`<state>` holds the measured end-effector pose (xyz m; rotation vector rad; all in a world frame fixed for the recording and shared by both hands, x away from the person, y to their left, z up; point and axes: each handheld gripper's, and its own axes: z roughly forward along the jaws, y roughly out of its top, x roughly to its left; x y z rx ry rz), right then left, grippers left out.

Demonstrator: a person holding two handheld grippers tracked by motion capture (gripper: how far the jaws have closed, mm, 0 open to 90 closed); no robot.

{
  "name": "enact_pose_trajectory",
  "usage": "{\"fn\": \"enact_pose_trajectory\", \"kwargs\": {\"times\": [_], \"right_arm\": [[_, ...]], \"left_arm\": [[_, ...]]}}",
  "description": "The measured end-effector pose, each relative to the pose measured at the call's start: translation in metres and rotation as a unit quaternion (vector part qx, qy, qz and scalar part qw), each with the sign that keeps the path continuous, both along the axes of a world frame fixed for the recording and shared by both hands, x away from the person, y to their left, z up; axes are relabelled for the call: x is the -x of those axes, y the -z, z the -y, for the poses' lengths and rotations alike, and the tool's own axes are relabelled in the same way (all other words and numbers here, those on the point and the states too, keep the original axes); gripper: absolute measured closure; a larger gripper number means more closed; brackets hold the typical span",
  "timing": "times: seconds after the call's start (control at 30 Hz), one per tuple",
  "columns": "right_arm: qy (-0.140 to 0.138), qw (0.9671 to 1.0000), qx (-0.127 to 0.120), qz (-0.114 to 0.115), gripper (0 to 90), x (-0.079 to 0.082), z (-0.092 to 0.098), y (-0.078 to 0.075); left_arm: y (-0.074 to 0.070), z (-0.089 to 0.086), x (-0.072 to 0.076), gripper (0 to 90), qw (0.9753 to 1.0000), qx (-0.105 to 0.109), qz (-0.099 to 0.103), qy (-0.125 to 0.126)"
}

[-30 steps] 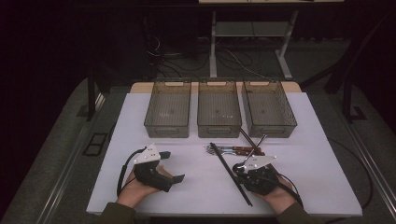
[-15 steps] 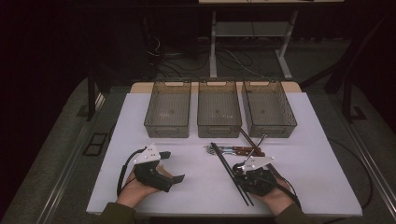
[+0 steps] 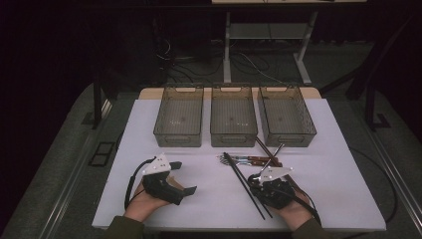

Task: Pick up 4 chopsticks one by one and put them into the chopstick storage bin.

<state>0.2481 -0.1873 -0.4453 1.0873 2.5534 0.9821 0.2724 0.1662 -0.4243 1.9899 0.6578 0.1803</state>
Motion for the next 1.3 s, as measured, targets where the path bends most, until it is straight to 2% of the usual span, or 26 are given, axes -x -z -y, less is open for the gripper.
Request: {"fn": "enact_pose_trajectory", "kwargs": {"times": [0.3,0.5,0.93,1.3], "right_arm": [[0.024,0.9995,-0.019,-0.007,84.1,-0.002,0.004,0.001],[0.034,0.9992,-0.021,-0.004,83.3,-0.003,0.004,0.002],[0.034,0.9992,-0.023,-0.001,79.3,-0.010,0.000,0.002],[0.040,0.9990,-0.018,0.015,79.5,-0.017,-0.008,0.004]], "left_arm": [[0.000,0.000,0.000,0.0,1.0000,0.001,0.000,0.000],[0.000,0.000,0.000,0.0,1.0000,0.001,0.001,0.001],[0.000,0.001,-0.001,0.0,1.0000,-0.001,0.000,0.003],[0.000,0.001,0.000,0.0,1.0000,0.000,0.000,0.002]]}}
